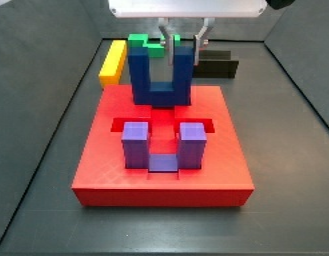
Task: Pick up the blue object. Move up. Place the blue object on the fixture. Regrasp the blue object. Move to above the board. Insert the blue object.
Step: Insert the blue object.
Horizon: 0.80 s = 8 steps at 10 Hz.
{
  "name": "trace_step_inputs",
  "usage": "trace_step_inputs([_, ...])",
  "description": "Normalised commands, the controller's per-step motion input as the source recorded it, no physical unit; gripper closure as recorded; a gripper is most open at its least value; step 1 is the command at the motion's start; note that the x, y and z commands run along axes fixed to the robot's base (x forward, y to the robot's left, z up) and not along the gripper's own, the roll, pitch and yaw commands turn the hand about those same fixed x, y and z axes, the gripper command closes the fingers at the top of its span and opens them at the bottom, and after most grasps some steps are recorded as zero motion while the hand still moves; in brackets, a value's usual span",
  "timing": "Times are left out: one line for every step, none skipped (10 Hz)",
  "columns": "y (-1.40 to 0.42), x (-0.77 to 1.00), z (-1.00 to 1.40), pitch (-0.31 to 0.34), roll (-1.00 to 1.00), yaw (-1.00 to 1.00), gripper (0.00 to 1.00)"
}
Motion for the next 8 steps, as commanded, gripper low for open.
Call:
trace_step_inputs([0.0, 0.27, -0.45, -0.014, 0.0, 0.01, 1.0])
trace_step_inputs([0.0, 0.22, -0.69, -0.047, 0.0, 0.01, 1.0])
trace_step_inputs([0.0, 0.19, -0.83, -0.034, 0.0, 0.05, 1.0])
trace_step_inputs([0.0, 0.22, -0.85, -0.02, 0.01, 0.05, 1.0])
trace_step_inputs([0.0, 0.16, -0.53, 0.0, 0.0, 0.0, 1.0])
trace_step_inputs([0.02, 0.03, -0.22, 0.064, -0.11, 0.0, 1.0])
trace_step_inputs([0.03, 0.0, -0.07, 0.051, -0.02, 0.0, 1.0])
trace_step_inputs([0.02, 0.0, 0.0, 0.003, 0.0, 0.0, 1.0])
